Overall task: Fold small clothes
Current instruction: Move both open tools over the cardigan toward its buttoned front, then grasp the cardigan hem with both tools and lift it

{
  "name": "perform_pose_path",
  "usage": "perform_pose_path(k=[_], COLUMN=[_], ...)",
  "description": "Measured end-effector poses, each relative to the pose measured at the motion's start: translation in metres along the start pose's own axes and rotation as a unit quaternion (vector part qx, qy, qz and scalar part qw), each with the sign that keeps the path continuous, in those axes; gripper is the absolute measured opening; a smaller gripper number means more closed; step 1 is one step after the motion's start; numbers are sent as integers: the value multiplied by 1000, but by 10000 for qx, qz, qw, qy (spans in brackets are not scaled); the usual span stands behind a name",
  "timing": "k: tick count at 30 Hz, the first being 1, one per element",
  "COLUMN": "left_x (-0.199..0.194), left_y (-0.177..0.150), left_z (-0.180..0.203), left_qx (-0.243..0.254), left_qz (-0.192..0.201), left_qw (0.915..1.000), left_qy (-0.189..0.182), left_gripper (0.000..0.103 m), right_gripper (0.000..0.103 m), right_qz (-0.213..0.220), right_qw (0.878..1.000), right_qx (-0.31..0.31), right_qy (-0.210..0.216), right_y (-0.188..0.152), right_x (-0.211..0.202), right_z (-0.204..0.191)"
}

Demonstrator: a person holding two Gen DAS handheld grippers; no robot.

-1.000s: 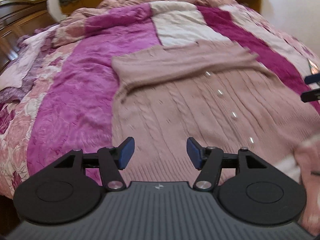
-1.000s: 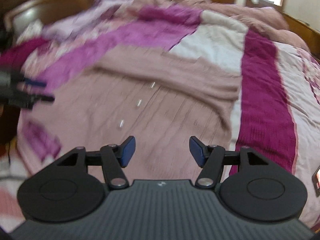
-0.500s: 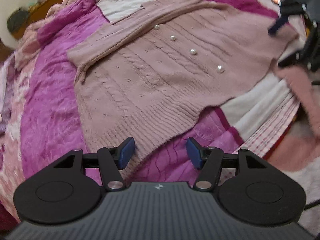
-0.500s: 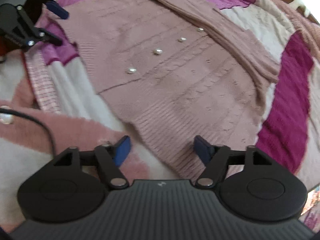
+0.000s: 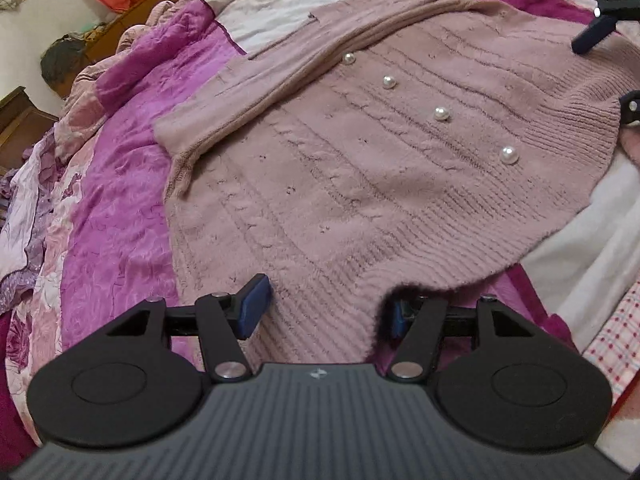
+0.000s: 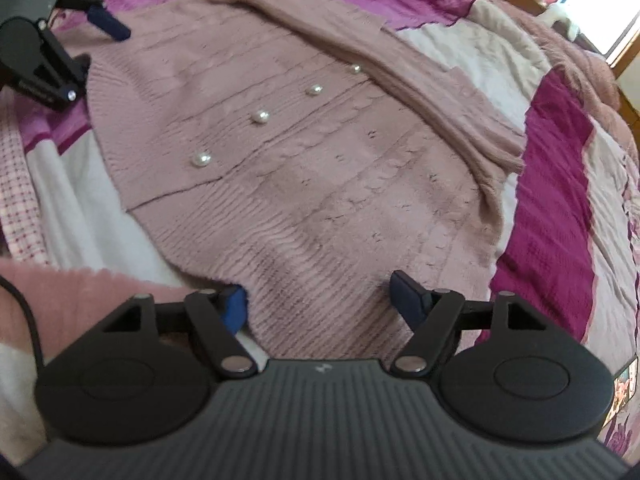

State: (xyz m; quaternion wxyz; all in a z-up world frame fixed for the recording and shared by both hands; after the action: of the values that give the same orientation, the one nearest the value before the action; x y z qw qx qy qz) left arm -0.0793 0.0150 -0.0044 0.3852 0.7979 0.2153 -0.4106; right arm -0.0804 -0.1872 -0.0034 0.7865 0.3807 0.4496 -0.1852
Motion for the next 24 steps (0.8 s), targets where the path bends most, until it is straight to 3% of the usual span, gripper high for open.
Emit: perform_pose_path(k=[1, 2, 3, 5, 13, 24], left_x=[0, -2, -4, -10, -35, -46], left_y=[0, 0, 0, 4, 42, 83], left_z=[-1, 0, 0, -1, -27, -57], left_qx=[-38, -55, -92, -211, -728, -1244], left_qz=[60, 121, 191, 343, 911, 1264], left_qw=[10000, 9999, 9997, 9991, 9932, 9839], left_qy=[-66, -100, -121, -149, 65, 218], left_gripper=[45, 28, 24, 10, 8, 8], right_gripper=[34, 23, 17, 16, 15, 15], right_qz=[47, 74, 103, 260, 918, 1344], right_qw=[10000, 10000, 9999, 9995, 9925, 9828], right_qx=[8, 18, 38, 131, 605, 991], right_qy=[-23, -61, -106, -149, -527, -794], right_y=[1, 2, 4, 8, 38, 68], right_x=[-2, -3, -4, -8, -28, -37], right_z=[1, 2, 4, 10, 44, 81])
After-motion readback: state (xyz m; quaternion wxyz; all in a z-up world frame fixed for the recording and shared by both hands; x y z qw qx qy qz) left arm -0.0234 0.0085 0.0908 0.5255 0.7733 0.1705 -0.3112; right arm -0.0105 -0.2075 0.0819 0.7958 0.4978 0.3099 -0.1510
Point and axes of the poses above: each gripper's, at about its wrist camera, not at the fingertips, and x roughly the way its jaws point, z to its right, y to its top, the point moved 6 cm from there along x, roughly the way its jaws point, and after that the axes turned 7 degrees about -z, right-handed, at the moved point
